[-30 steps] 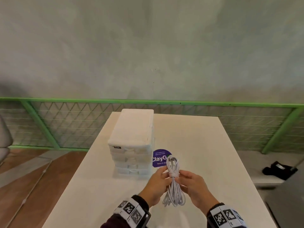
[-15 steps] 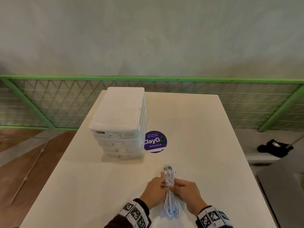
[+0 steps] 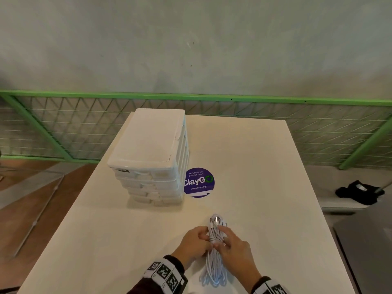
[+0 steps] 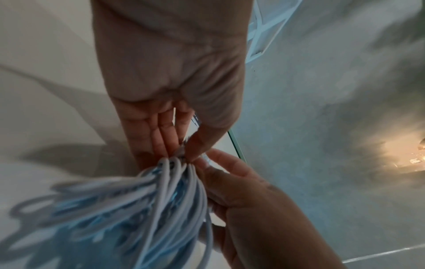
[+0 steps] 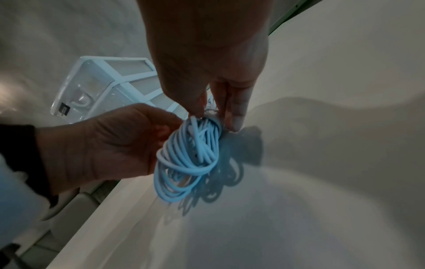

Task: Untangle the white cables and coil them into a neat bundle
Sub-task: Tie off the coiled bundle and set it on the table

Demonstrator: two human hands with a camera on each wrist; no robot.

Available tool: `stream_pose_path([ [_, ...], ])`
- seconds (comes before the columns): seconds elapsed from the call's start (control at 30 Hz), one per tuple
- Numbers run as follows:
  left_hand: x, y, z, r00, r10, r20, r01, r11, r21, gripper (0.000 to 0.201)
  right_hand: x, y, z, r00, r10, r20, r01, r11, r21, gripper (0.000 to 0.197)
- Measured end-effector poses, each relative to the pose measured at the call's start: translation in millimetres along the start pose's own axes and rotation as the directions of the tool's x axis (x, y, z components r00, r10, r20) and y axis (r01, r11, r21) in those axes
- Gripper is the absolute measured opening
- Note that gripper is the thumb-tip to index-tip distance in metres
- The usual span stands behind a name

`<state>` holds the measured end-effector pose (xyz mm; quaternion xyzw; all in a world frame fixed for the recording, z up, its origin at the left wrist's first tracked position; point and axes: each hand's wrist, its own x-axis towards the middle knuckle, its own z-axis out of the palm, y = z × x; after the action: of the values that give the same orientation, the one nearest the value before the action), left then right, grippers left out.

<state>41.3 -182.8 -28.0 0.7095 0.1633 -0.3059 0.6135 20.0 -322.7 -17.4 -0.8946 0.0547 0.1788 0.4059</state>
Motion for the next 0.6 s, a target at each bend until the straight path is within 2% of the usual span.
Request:
stream_pose_path([
  [0.13, 1.8, 11.4, 7.5, 0.993, -0.114, -0.037, 0.11, 0.989, -0.101, 0.008, -1.4, -3.9, -2.3, 0.991, -0.099, 0.092, 0.112, 0.983, -0.143, 0.037],
  [0.33, 16.8, 24.3, 15.5, 0.969, -0.227, -0.102, 0.212, 0.967, -0.138, 0.008, 3.0, -7.8, -6.5, 0.987, -0.126, 0.1, 0.138, 0.983, -0.121, 0.032],
  [0.47, 16.8, 29.2, 19.8, 0.972, -0.22, -0.08, 0.205, 0.965, -0.16, 0.012, 11.5, -5.7, -7.9, 0.999, -0.02, 0.032, 0.021, 0.999, -0.032, 0.027],
  [0.6, 17.2, 34.5, 16.4, 0.986, -0.152, -0.067, 0.136, 0.971, -0.199, 0.005, 19.9, -5.3, -10.2, 0.99, 0.135, -0.033, -0.127, 0.976, 0.177, 0.017],
])
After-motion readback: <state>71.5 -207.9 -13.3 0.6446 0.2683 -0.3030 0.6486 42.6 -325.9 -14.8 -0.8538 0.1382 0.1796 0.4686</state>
